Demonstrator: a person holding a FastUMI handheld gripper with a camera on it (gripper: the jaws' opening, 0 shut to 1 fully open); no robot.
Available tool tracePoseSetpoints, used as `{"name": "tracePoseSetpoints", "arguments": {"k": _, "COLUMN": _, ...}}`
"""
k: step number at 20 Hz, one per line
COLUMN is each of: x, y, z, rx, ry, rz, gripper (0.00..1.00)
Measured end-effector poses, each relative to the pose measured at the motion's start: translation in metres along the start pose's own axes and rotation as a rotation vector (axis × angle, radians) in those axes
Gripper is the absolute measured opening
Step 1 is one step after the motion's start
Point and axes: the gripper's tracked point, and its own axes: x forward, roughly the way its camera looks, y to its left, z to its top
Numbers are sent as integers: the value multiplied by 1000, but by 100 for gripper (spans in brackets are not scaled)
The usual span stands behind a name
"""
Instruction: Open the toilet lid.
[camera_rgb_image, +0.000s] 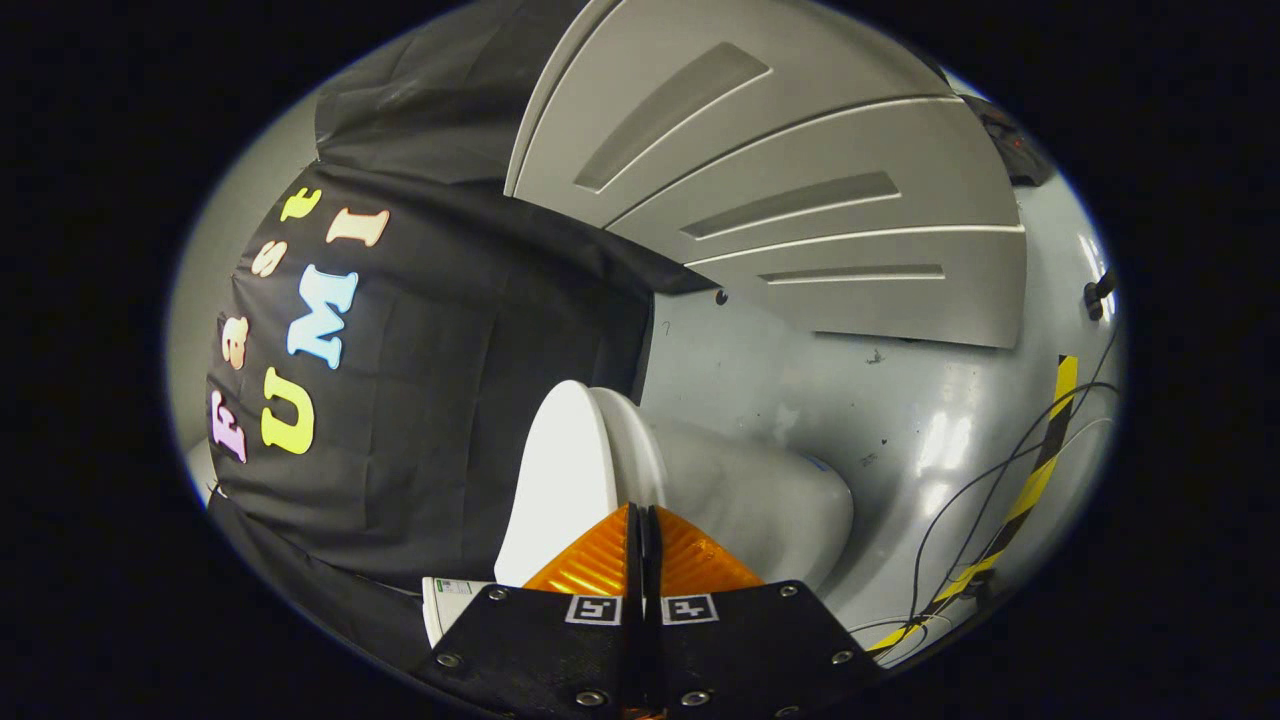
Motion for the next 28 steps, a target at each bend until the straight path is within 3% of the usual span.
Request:
{"name": "tracePoseSetpoints", "arguments": {"k": 13, "x": -31, "y": 67, "z": 20, "rx": -124, "ry": -70, "rz": 75, "gripper": 0}}
{"name": "tracePoseSetpoints", "arguments": {"k": 28, "x": -101, "y": 200, "z": -3, "rx": -346, "ry": -148, "rz": 265, "gripper": 0}}
